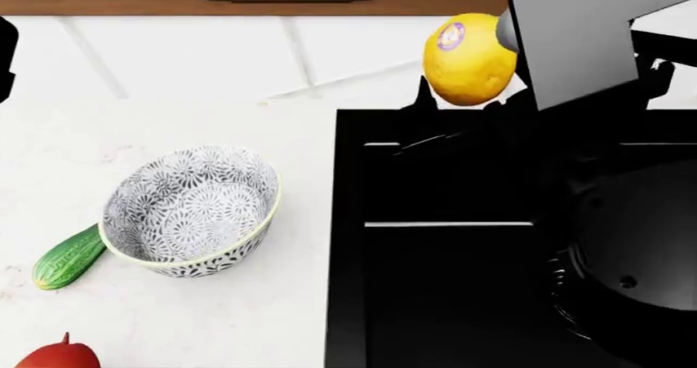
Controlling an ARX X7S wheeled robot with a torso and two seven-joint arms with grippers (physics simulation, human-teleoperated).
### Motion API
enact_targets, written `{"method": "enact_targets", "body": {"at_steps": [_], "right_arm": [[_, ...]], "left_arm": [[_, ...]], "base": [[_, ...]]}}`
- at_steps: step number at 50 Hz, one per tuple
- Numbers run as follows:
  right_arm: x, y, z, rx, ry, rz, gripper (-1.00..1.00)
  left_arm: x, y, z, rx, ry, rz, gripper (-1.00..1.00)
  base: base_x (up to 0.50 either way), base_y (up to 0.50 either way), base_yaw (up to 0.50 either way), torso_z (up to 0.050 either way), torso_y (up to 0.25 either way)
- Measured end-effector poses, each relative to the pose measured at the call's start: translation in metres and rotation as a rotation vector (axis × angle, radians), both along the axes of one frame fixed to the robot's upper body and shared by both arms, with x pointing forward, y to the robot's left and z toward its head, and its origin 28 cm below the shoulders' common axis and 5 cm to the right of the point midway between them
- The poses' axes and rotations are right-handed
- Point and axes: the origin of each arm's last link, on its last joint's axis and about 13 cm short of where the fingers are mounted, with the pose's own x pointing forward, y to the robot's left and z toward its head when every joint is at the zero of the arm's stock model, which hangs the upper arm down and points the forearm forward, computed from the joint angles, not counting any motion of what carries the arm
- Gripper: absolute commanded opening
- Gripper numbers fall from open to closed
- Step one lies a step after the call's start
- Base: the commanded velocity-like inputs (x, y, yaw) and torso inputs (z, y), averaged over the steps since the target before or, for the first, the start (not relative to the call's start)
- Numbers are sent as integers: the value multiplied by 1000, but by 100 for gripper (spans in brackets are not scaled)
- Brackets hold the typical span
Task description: There is a mixed pile of frozen fruits and vegetables on the counter. Locate all the frozen vegetables and place the items in a bowl on the counter. Take all the frozen fruits and defrost them in a running sink.
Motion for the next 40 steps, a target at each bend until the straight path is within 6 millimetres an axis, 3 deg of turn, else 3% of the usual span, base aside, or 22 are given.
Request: {"method": "enact_targets", "body": {"at_steps": [18,40], "right_arm": [[5,1,1,70,260,-52,-100],[11,0,-18,56,496,-104,-100]], "left_arm": [[-2,2,0,-4,-5,6,100],[-4,3,0,-8,-8,9,100]], "base": [[0,0,0,0,0],[0,0,0,0,0]]}}
